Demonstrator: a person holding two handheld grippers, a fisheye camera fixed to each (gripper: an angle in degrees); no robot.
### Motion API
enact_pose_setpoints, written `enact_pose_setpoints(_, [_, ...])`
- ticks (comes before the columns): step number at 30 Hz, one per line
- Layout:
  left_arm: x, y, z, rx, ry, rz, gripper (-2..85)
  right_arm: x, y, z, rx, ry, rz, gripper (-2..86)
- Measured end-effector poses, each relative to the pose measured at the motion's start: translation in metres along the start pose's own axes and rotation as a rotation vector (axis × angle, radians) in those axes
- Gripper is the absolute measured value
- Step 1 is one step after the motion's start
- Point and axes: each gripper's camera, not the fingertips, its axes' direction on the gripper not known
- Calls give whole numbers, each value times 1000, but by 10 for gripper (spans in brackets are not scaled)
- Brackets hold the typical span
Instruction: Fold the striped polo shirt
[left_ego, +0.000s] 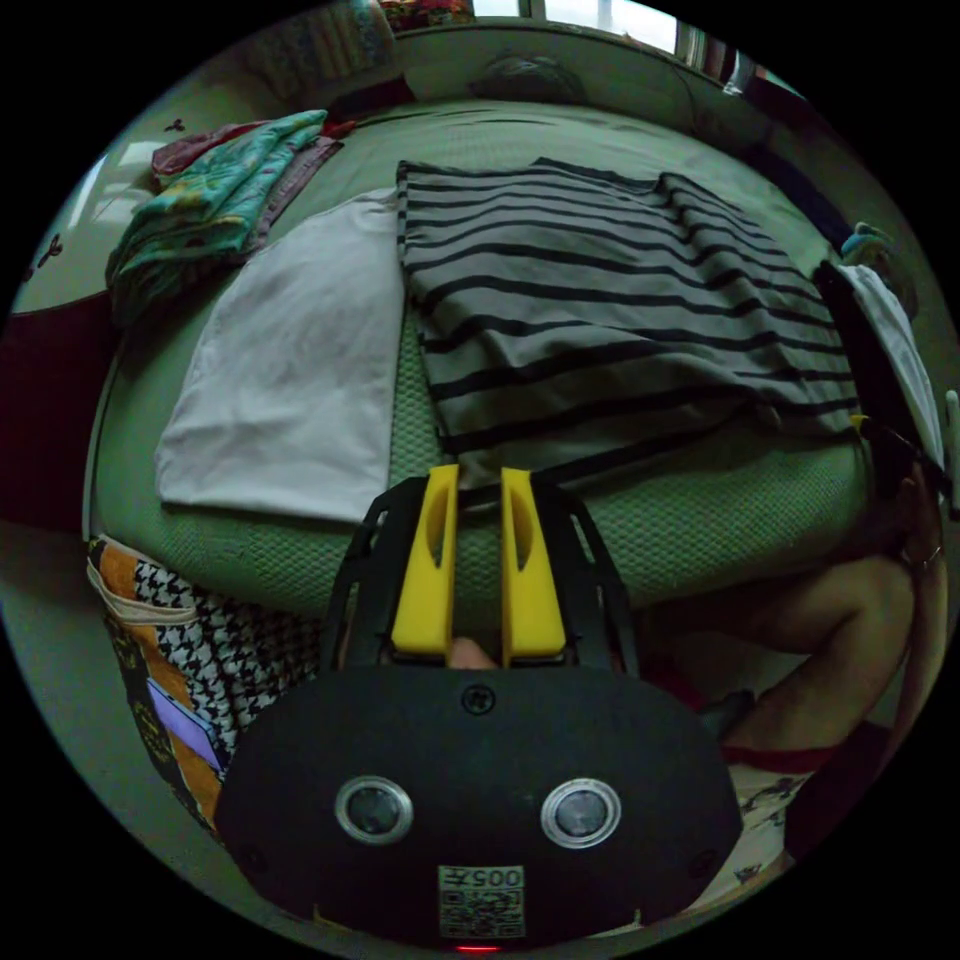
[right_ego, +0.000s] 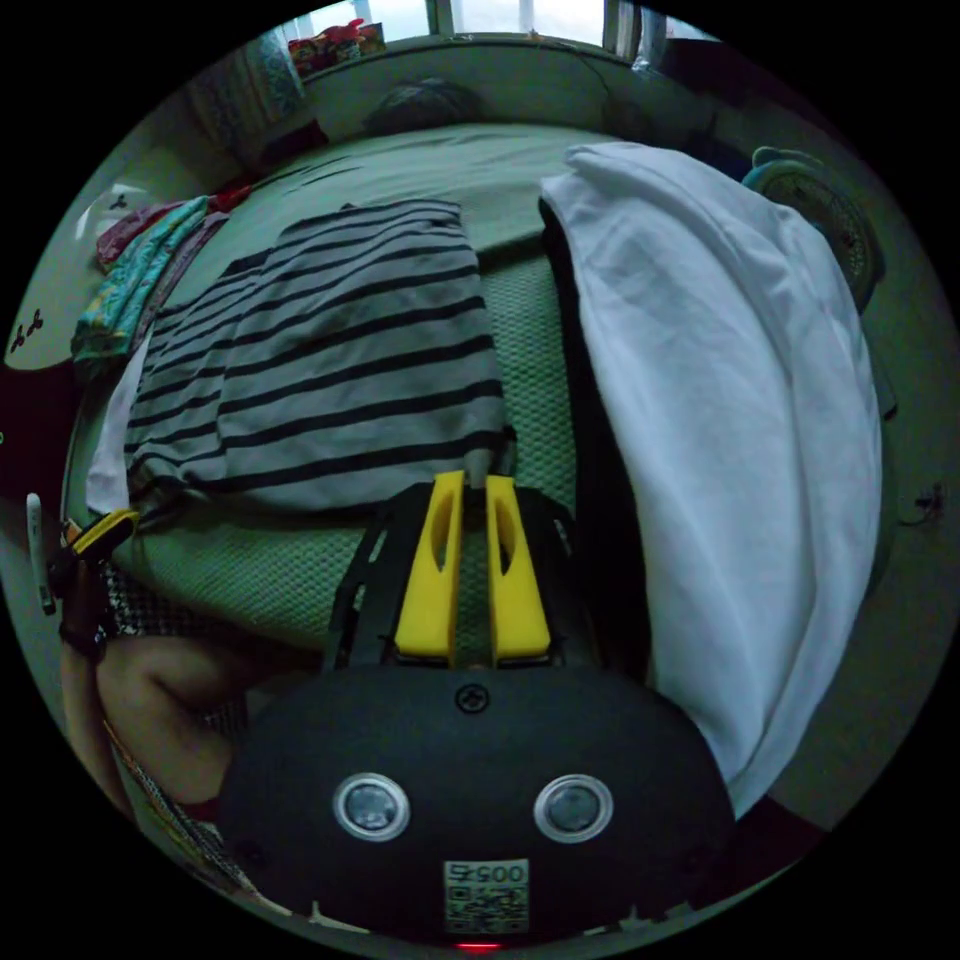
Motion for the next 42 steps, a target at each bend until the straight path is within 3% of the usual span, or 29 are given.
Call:
enact_pose_setpoints(7, [-5, 13, -8, 15, -71, -23, 40, 10, 17, -21, 91, 19, -9, -9])
enact_pose_setpoints(13, [-15, 31, -22, 97, -23, 4, 39, 12, 16, -7, -1, 46, -59, 7])
enact_pose_setpoints(18, [-33, 49, -42, 223, -22, -77, 3, 11, 27, -30, 128, 39, -96, 47])
enact_pose_setpoints(31, [-16, 24, -38, 219, 23, -101, -7, 5, 25, -52, 271, 6, -120, 88])
enact_pose_setpoints(39, [13, -10, -29, 201, 22, -47, -7, -15, -14, -29, 145, 31, -134, 75])
enact_pose_setpoints(42, [20, -22, -27, 202, 25, -51, -7, -18, -34, -7, -14, 72, -92, 69])
